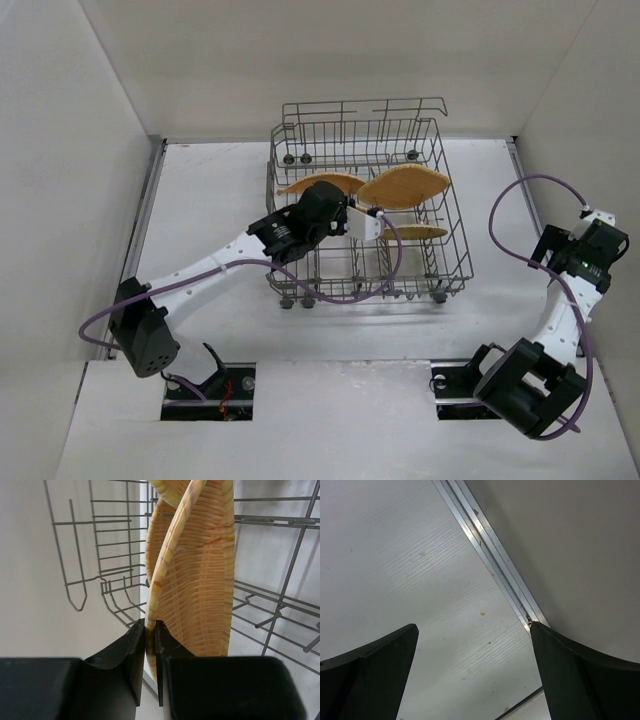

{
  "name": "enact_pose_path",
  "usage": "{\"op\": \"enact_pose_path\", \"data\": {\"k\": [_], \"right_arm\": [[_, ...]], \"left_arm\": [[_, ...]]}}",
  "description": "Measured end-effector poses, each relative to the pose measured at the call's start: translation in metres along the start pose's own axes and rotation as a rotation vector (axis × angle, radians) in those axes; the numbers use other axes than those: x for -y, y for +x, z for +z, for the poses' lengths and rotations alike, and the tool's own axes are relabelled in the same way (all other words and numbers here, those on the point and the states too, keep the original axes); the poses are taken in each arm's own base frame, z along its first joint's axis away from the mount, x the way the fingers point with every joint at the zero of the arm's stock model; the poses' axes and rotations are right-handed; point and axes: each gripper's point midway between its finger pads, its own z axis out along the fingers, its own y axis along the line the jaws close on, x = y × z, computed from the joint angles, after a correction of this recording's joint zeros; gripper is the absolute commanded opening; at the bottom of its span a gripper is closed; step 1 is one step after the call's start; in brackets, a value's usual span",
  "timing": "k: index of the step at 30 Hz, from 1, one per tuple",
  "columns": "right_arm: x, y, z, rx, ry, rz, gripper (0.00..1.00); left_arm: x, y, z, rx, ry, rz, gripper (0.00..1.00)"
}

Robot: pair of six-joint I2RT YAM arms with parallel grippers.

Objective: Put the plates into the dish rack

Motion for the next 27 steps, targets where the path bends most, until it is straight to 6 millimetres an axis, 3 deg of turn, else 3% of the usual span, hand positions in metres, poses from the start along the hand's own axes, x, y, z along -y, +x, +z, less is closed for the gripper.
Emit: {"op": "enact_pose_path", "data": {"k": [17, 22, 27], "right_arm": [[-0.001, 0.003, 0.001, -0.007, 0.0, 0.026, 1.0], [-0.001, 0.003, 0.001, -0.007, -0.001, 0.03, 1.0], [-0.001, 0.003, 0.001, -0.007, -0.001, 0.037, 1.0]], "left_arm": [[0.012, 0.002, 0.034, 0.007, 0.021, 0.0, 0.05], [0.004, 0.001, 0.043, 0.004, 0.021, -0.008, 0.05], [-0.014, -0.02, 0.054, 0.063, -0.005, -0.027, 0.05]]}}
